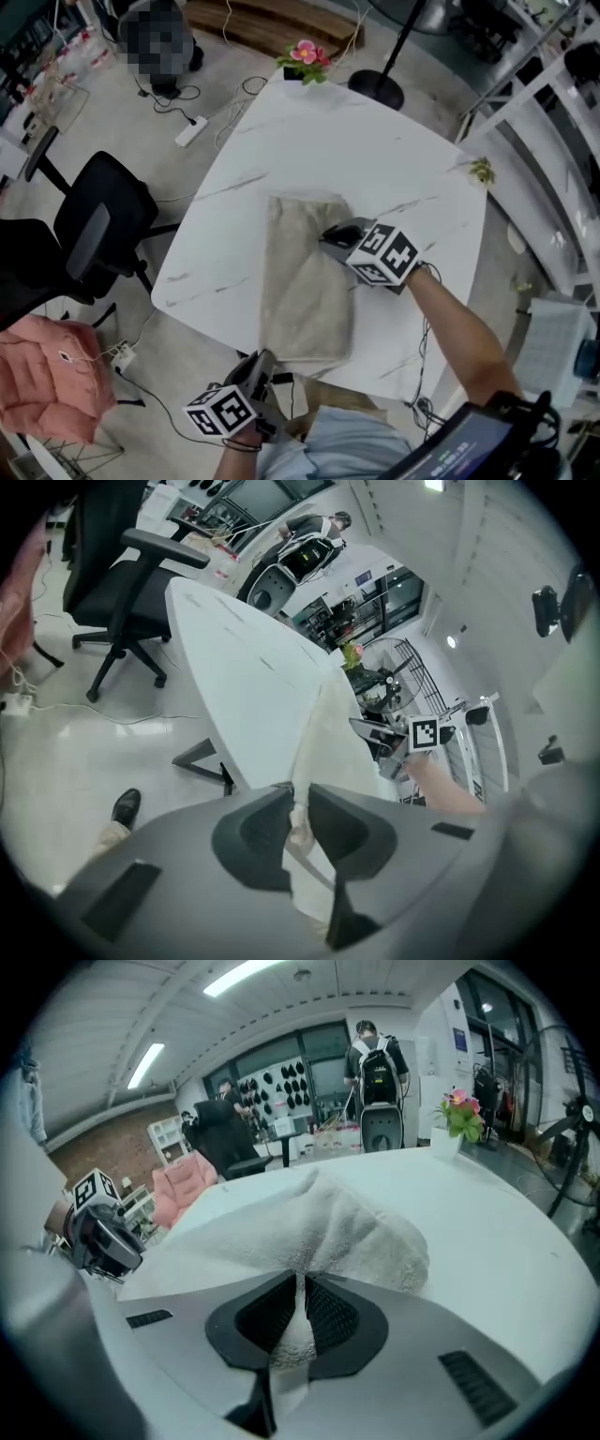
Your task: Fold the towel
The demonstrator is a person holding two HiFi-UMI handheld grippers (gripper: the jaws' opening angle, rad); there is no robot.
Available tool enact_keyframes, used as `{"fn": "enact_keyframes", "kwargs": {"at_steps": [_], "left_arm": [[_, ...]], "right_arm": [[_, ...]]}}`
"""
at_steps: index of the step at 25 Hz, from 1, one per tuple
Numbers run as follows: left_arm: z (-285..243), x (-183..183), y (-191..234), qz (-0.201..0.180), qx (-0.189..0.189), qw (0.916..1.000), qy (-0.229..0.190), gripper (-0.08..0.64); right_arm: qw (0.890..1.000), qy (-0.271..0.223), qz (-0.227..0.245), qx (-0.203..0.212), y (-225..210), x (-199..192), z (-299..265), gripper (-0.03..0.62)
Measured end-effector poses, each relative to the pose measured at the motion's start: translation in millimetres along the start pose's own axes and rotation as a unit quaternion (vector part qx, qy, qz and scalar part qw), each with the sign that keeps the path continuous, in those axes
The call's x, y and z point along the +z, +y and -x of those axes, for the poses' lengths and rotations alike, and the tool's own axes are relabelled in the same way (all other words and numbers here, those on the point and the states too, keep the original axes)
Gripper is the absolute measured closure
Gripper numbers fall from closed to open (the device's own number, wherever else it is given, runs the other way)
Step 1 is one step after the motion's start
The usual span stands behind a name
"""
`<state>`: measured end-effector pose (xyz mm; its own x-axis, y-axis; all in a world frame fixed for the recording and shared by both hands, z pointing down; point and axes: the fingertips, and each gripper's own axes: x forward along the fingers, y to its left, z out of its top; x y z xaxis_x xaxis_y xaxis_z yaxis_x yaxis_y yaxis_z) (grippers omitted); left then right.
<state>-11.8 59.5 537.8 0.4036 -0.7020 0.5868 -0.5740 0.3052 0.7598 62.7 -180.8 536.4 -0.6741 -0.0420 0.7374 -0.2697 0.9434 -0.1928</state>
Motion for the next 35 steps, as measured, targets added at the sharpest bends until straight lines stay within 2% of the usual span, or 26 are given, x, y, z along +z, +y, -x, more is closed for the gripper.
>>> {"fn": "enact_keyframes", "kwargs": {"at_steps": [3, 6, 10, 12, 14, 17, 19, 23, 25, 28, 31, 35], "left_arm": [[0, 1, 0, -0.010, 0.004, 0.9999, 0.006, 0.508], [0, 2, 1, -0.011, 0.006, 0.9999, 0.006, 0.508], [1, 2, 0, -0.018, 0.012, 0.9997, 0.010, 0.508], [0, 2, 0, -0.023, 0.013, 0.9995, 0.016, 0.506], [0, 4, 1, -0.028, 0.014, 0.9993, 0.020, 0.506], [-1, 5, 3, -0.039, 0.018, 0.9986, 0.030, 0.506], [-3, 5, 2, -0.050, 0.018, 0.9978, 0.040, 0.506], [-5, 3, 2, -0.079, 0.010, 0.9947, 0.066, 0.508], [-6, 7, 2, -0.096, 0.000, 0.9919, 0.083, 0.508], [-1, 20, 11, -0.116, -0.012, 0.9873, 0.108, 0.506], [9, 41, 25, -0.134, -0.019, 0.9826, 0.127, 0.505], [20, 72, 43, -0.180, -0.018, 0.9720, 0.150, 0.505]], "right_arm": [[1.000, -0.019, -0.009, 0.005, 0, 11, 8, 0.541], [0.999, -0.047, 0.006, 0.005, 8, 32, 20, 0.541], [0.998, 0.004, 0.064, -0.021, 3, 13, 7, 0.531], [0.998, -0.013, 0.068, -0.010, 14, 16, 20, 0.532], [0.997, -0.036, 0.053, 0.037, 43, 19, 37, 0.548], [0.992, -0.040, 0.032, 0.116, 100, 1, 56, 0.566], [0.990, -0.026, 0.012, 0.137, 132, -26, 66, 0.566], [0.992, -0.002, -0.050, 0.118, 178, -84, 60, 0.561], [0.994, 0.000, -0.073, 0.087, 187, -98, 50, 0.560], [0.991, -0.015, -0.123, 0.052, 195, -95, 39, 0.560], [0.987, -0.028, -0.151, 0.049, 220, -82, 23, 0.560], [0.980, -0.056, -0.185, 0.045, 246, -59, -6, 0.560]]}}
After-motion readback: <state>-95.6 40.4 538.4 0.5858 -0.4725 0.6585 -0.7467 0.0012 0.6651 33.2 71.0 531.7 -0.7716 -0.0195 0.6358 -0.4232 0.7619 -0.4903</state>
